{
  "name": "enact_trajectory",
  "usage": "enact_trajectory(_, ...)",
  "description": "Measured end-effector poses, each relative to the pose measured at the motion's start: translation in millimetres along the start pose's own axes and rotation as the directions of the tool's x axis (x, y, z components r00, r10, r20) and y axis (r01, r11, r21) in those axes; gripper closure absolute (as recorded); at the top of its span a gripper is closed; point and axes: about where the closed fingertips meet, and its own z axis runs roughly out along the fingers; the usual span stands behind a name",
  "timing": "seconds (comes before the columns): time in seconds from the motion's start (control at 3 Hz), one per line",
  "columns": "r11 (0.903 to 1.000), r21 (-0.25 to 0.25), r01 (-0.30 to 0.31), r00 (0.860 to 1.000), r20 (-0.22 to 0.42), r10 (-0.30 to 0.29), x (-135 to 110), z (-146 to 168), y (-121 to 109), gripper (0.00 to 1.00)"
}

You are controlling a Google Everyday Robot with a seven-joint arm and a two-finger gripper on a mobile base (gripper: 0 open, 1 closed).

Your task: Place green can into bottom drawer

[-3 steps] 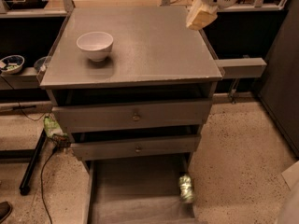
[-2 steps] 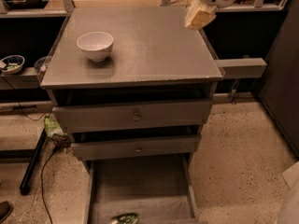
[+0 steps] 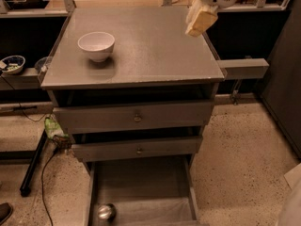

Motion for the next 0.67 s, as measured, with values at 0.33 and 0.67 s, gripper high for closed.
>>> enact_trajectory(0.33,1.0,0.0,0.0,1.0,0.0,0.0,-0.1,0.3,0.0,0.0)
enact_trajectory(0.67,1.0,0.0,0.0,1.0,0.0,0.0,-0.1,0.3,0.0,0.0)
